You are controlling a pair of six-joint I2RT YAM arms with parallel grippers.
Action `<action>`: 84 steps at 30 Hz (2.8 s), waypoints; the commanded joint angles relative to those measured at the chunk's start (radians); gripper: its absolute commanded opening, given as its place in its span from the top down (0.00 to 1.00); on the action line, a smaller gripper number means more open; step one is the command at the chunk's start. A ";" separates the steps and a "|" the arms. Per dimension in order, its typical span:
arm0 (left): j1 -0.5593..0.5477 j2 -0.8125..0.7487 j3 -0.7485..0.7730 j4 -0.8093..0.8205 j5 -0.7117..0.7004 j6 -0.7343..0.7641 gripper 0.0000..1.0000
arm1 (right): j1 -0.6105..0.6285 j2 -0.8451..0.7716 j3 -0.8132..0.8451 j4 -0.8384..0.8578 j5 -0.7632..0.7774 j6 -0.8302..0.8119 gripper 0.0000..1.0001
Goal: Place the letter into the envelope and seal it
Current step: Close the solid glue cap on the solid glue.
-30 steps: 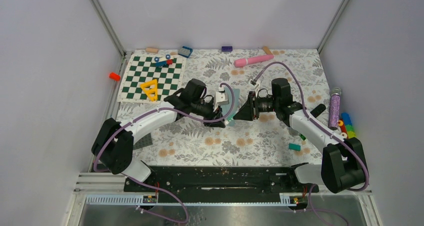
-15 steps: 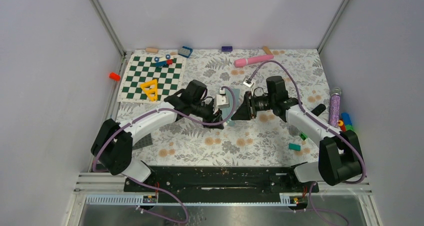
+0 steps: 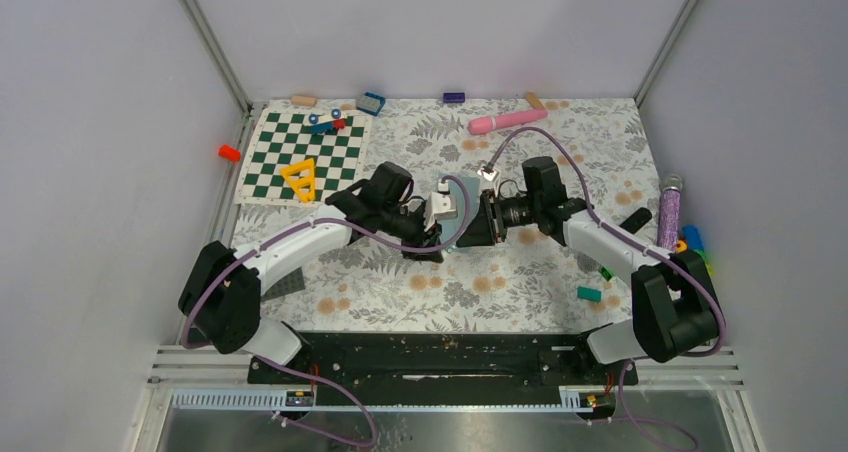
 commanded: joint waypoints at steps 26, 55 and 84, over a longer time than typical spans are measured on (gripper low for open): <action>0.088 -0.154 -0.067 0.166 0.017 0.133 0.23 | -0.067 -0.099 0.042 -0.045 0.020 0.002 0.92; 0.258 -0.265 -0.180 0.217 -0.058 0.041 0.24 | -0.051 0.185 0.143 -0.553 1.133 -0.663 0.99; 0.321 -0.324 -0.217 0.274 -0.014 -0.008 0.23 | -0.067 0.124 0.106 -0.365 0.979 -0.503 0.99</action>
